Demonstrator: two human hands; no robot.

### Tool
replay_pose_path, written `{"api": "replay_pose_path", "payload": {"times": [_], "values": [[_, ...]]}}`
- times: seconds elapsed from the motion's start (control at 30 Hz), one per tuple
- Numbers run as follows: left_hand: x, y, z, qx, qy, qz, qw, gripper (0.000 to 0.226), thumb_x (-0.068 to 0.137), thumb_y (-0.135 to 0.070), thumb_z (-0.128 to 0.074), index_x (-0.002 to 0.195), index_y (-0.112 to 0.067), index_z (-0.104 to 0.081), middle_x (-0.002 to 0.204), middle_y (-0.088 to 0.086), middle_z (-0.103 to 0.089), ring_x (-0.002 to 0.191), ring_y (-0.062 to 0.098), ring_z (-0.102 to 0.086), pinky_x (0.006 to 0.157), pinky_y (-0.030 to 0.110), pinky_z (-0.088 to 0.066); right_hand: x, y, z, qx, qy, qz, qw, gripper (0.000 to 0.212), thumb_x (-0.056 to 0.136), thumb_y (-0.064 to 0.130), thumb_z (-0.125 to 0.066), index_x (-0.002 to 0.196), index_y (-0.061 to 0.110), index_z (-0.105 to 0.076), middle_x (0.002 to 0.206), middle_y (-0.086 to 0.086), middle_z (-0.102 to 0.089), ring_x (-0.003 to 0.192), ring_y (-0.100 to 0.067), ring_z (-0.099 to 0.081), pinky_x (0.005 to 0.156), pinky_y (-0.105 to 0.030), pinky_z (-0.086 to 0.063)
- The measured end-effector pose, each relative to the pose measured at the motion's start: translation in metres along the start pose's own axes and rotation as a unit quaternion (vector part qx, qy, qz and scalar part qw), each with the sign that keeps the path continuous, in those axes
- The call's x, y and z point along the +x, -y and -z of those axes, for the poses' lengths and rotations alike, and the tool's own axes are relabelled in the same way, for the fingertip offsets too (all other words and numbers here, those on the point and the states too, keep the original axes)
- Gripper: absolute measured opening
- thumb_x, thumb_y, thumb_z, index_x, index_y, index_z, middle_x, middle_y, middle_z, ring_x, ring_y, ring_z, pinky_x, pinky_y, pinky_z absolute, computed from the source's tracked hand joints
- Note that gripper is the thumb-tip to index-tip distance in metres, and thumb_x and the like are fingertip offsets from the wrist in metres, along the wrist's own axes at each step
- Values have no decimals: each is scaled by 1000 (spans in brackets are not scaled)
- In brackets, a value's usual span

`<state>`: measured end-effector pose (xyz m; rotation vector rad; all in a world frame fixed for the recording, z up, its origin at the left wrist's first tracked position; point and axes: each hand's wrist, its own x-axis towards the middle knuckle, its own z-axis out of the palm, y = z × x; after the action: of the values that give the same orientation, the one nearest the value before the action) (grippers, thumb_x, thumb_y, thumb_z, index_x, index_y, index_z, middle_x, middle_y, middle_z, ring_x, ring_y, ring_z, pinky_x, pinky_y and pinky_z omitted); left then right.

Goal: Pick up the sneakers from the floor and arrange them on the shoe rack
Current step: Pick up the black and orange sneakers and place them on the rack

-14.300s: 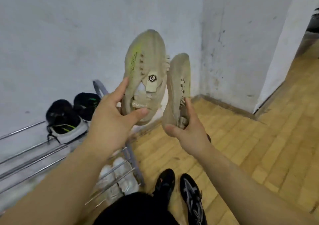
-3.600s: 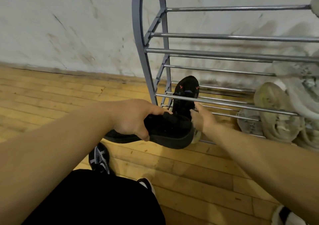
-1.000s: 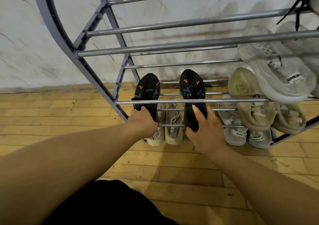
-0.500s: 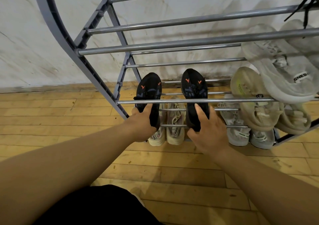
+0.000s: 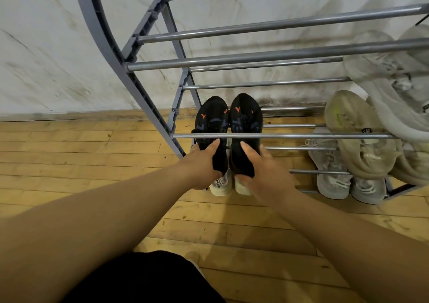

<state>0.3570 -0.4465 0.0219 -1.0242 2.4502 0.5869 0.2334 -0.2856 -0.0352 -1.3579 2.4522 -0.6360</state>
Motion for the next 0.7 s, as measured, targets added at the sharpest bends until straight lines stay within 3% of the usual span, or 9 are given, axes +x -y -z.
{"api": "replay_pose_path", "payload": {"times": [0.3, 0.4, 0.53, 0.6, 0.7], "values": [[3, -2, -2, -2, -4, -3, 1000, 98, 96, -40, -68, 161, -44, 6, 164, 15, -17, 128, 34, -54, 95, 36, -50, -3, 5, 5, -38, 24, -2, 999, 84, 90, 55, -63, 158, 37, -18, 152, -9, -46, 99, -24, -68, 73, -35, -58], [2, 0, 1, 6, 2, -8, 1000, 99, 96, -40, -67, 160, -45, 8, 165, 13, -17, 124, 33, -55, 91, 35, -50, -1, 6, 11, -86, 59, 7, 995, 87, 91, 57, -59, 160, 33, -11, 154, -12, -42, 96, -24, -68, 71, -37, -60], [-12, 3, 21, 1, 43, -50, 998, 100, 96, -38, -67, 162, -41, 8, 162, 9, -27, 127, 31, -54, 100, 35, -51, 7, 20, 39, -139, 141, -22, 980, 99, 87, 57, -58, 160, 33, 3, 142, -12, -50, 103, -27, -64, 79, -42, -58], [-32, 10, 32, -12, 55, -72, 996, 95, 97, -37, -67, 164, -37, 1, 163, 4, -33, 135, 28, -49, 103, 32, -45, 5, 41, 58, -188, 157, -38, 969, 92, 88, 53, -57, 161, 32, -5, 133, -13, -53, 109, -31, -60, 80, -41, -53], [-84, 38, 35, -60, 1, -68, 996, 82, 97, -41, -66, 163, -37, -17, 164, -1, -35, 140, 24, -46, 105, 31, -39, -7, 83, 78, -209, 166, 18, 963, 68, 91, 51, -56, 152, 31, -33, 125, -5, -60, 111, -30, -59, 77, -39, -49]]}}
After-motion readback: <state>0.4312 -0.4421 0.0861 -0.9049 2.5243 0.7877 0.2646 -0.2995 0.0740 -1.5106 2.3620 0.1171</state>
